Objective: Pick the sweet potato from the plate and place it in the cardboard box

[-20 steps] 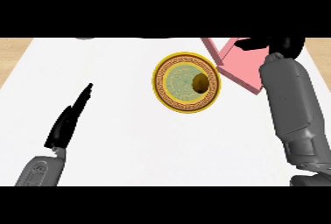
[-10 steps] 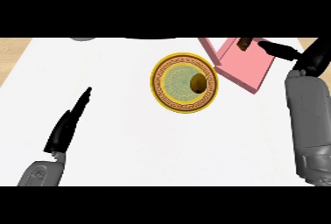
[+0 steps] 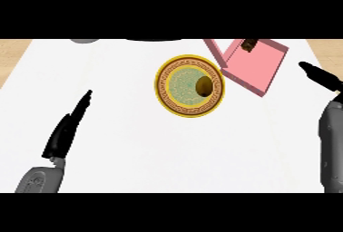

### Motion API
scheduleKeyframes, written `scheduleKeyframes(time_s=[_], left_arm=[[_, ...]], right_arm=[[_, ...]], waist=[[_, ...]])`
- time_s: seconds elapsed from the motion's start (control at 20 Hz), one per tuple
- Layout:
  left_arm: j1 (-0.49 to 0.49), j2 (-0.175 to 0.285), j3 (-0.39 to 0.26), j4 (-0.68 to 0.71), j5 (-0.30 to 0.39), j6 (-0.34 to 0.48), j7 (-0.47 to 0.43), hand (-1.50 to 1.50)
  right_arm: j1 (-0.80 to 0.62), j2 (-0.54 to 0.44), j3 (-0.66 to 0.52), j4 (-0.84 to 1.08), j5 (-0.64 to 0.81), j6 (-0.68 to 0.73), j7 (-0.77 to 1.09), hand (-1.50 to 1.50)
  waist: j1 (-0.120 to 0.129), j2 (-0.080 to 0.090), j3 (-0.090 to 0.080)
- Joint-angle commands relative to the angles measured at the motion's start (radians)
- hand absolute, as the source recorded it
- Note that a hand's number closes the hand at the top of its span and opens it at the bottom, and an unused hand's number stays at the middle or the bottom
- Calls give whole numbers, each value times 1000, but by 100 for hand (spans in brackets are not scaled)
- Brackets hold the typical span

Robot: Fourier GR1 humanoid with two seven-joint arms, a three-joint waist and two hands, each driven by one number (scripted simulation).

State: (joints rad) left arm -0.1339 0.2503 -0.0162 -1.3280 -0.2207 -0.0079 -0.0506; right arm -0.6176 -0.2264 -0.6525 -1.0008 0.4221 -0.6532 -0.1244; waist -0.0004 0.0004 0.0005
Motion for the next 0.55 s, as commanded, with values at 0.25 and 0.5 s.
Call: scheduleKeyframes(time_s=[0.25,0.5], left_arm=[[4,6,20,-67,-13,-21,48,0],[-14,-15,53,31,-12,-47,-14,0]], right_arm=[[210,-88,-29,-53,-186,102,-138,-150],[229,-96,49,-42,-233,69,-129,-150]], waist=[[1,-1,0],[1,0,0]])
